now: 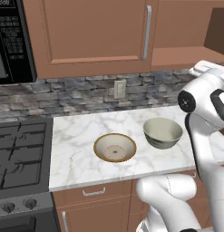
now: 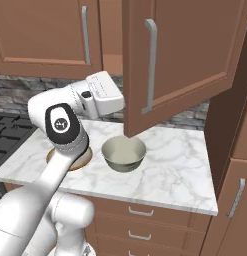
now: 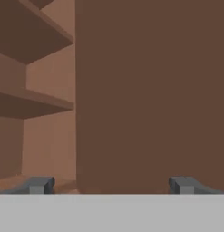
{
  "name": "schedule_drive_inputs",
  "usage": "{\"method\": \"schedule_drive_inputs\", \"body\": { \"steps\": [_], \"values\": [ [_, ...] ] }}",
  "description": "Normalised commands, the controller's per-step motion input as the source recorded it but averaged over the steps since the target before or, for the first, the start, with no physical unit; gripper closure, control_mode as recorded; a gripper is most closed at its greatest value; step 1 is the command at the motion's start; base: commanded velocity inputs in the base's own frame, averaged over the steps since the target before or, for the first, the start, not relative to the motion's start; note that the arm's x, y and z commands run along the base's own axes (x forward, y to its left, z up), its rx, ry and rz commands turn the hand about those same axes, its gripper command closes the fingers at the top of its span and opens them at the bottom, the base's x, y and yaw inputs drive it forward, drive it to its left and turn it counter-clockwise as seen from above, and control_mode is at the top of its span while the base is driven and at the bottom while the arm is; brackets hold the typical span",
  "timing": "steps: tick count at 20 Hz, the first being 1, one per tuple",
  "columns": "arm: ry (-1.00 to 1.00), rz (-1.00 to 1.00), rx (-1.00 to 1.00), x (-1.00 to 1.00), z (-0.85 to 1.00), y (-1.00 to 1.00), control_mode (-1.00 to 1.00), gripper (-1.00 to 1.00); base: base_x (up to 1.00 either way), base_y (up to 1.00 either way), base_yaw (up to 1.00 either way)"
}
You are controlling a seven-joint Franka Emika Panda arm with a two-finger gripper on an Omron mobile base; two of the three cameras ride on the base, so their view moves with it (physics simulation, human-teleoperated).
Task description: Open the cabinet. Pick the bowls from the counter and place them in the cabinet. Then close the cabinet.
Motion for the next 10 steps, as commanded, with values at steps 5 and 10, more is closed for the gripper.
{"method": "schedule_drive_inputs", "body": {
  "steps": [5,10],
  "values": [
    [0.01,-0.01,0.04,-0.19,-0.03,-0.55,-1.0,-1.0,0.0,0.0,0.0],
    [0.0,-0.06,0.08,-0.28,-0.08,-0.84,-1.0,-1.0,0.0,0.0,0.0]
  ]
}}
